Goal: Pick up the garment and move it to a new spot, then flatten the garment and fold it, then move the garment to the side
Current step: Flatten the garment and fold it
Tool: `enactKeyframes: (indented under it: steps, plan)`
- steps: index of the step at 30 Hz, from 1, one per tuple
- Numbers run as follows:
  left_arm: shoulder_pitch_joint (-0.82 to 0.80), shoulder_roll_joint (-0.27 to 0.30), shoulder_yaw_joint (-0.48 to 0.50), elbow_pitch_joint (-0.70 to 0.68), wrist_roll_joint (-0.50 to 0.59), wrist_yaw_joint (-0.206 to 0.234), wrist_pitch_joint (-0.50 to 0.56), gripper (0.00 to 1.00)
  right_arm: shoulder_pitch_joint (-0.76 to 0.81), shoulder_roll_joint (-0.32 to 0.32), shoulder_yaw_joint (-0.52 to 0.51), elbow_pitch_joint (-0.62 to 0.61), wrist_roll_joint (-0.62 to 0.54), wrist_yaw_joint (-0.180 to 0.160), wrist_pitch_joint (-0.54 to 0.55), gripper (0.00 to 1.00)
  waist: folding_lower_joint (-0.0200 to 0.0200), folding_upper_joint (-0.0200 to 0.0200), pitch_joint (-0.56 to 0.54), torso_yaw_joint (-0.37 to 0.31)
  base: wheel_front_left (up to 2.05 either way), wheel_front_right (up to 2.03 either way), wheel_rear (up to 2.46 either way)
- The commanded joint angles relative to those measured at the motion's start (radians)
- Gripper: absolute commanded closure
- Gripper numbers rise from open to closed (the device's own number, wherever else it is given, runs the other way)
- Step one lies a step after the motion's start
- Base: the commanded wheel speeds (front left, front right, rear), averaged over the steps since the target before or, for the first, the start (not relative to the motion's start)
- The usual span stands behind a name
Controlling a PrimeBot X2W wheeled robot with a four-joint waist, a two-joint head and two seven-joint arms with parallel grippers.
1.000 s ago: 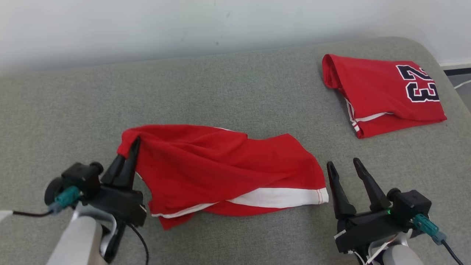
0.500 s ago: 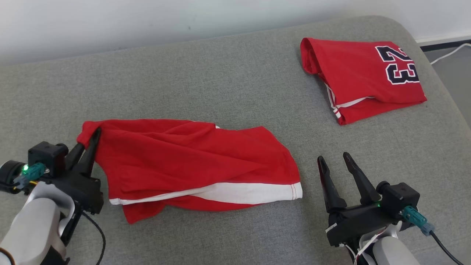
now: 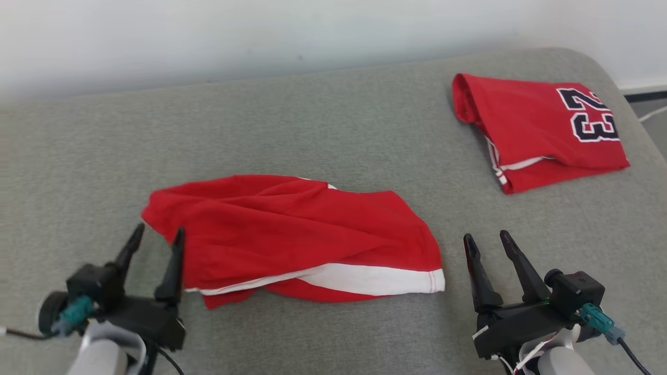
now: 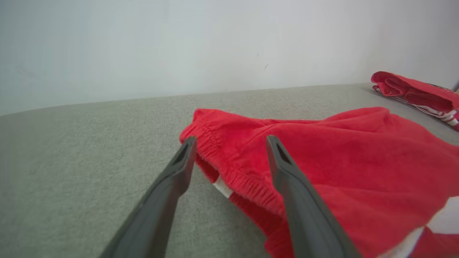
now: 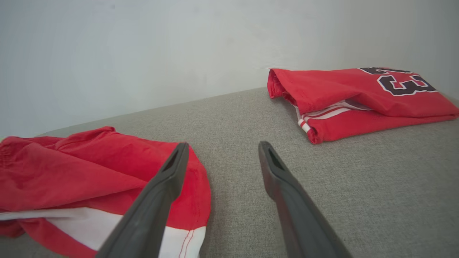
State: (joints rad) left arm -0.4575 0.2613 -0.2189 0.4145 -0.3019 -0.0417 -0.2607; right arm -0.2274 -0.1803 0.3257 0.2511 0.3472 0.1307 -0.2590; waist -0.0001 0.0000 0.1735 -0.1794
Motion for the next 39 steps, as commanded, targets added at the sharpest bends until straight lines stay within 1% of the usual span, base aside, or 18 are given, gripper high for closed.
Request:
enactKeyframes:
  steps: [1, 5, 8, 12, 13, 15, 17, 21, 26, 31, 34, 39]
  plan:
    - [0.044, -0.012, 0.011, -0.043, 0.018, 0.009, -0.006, 0.00, 0.012, -0.002, -0.001, -0.003, -0.005, 0.000, -0.005, 0.00, 0.0001, 0.0000, -0.031, 0.038, 0.00, 0.00, 0.00]
    - [0.133, -0.047, 0.042, -0.148, 0.033, 0.025, -0.006, 0.00, 0.024, -0.007, -0.009, -0.009, -0.008, 0.000, -0.005, 0.00, 0.0001, 0.0000, -0.051, 0.066, 0.00, 0.00, 0.00]
    - [0.183, -0.071, 0.054, -0.210, 0.054, 0.025, -0.006, 0.00, 0.040, -0.009, -0.013, -0.012, -0.011, 0.000, -0.005, 0.00, 0.0001, 0.0000, -0.068, 0.083, 0.00, 0.00, 0.00]
    - [0.255, -0.094, 0.072, -0.284, 0.091, 0.036, -0.005, 0.00, 0.051, -0.007, -0.019, -0.020, -0.018, 0.000, -0.006, 0.00, 0.0001, 0.0000, -0.091, 0.097, 0.00, 0.00, 0.00]
    - [0.255, -0.094, 0.072, -0.284, 0.091, 0.036, -0.005, 0.00, 0.051, -0.007, -0.019, -0.020, -0.018, 0.000, -0.006, 0.00, 0.0001, 0.0000, -0.091, 0.097, 0.00, 0.00, 0.00]
    - [0.286, -0.107, 0.086, -0.319, 0.105, 0.047, -0.005, 0.00, 0.061, -0.009, -0.026, -0.023, -0.026, 0.000, -0.006, 0.00, 0.0001, 0.0000, -0.101, 0.104, 0.00, 0.00, 0.00]
    - [0.318, -0.116, 0.099, -0.336, 0.121, 0.056, -0.005, 0.00, 0.068, -0.009, -0.036, -0.026, -0.036, 0.000, -0.006, 0.00, 0.0001, 0.0000, -0.108, 0.112, 0.00, 0.00, 0.00]
    - [0.374, -0.134, 0.133, -0.380, 0.150, 0.089, -0.006, 0.00, 0.094, -0.007, -0.057, -0.034, -0.053, 0.000, -0.006, 0.00, 0.0001, 0.0000, -0.123, 0.120, 0.00, 0.00, 0.00]
    - [0.427, -0.151, 0.177, -0.423, 0.153, 0.112, -0.006, 0.00, 0.135, -0.002, -0.095, -0.050, -0.081, 0.000, -0.007, 0.00, 0.0001, 0.0000, -0.131, 0.133, 0.00, 0.00, 0.00]
    - [0.448, -0.155, 0.203, -0.446, 0.164, 0.098, -0.005, 0.00, 0.181, 0.015, -0.128, -0.072, -0.109, 0.000, -0.007, 0.00, 0.0001, 0.0000, -0.135, 0.135, 0.00, 0.00, 0.00]
    - [0.465, -0.158, 0.210, -0.454, 0.175, 0.100, -0.005, 0.00, 0.202, 0.039, -0.156, -0.084, -0.126, 0.000, -0.007, 0.00, 0.0001, 0.0000, -0.141, 0.127, 0.00, 0.00, 0.00]
    - [0.474, -0.158, 0.220, -0.458, 0.197, 0.107, -0.005, 0.00, 0.217, 0.060, -0.169, -0.091, -0.148, 0.000, -0.001, 0.00, 0.0001, 0.0000, -0.148, 0.112, 0.00, 0.00, 0.00]
